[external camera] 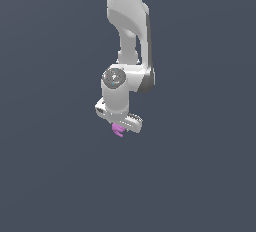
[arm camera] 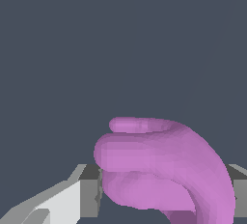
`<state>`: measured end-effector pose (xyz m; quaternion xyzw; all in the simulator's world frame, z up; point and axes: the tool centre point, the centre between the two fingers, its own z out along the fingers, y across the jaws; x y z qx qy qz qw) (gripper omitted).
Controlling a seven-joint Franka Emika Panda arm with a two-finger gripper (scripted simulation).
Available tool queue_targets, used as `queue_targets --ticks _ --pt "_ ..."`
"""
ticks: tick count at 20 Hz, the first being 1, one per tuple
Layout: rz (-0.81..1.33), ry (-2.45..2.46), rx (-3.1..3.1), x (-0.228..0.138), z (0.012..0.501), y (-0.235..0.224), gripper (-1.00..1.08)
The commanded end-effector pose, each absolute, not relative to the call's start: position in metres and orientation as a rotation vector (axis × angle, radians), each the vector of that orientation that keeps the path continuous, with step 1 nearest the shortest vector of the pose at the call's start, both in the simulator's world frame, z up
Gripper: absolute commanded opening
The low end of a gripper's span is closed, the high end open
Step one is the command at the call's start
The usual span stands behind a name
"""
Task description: Pick up the object and move it to a goal position.
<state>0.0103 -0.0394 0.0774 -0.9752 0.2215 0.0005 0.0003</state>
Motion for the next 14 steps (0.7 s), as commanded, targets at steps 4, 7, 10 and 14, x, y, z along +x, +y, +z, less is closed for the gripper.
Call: queue_targets --ticks 4,7,10,14 --pt "0.000 0.696 -3.062 -0.003 0.119 -0.042 -1.00" --pt "0.000 0.696 -3.062 -0.013 0.148 -0.043 -1.00" --pt "0.000 0.697 -3.062 -0.022 0.178 -0.045 -1.00" --pt "0.000 0.697 -3.062 -0.032 0.212 -0.047 -1.00"
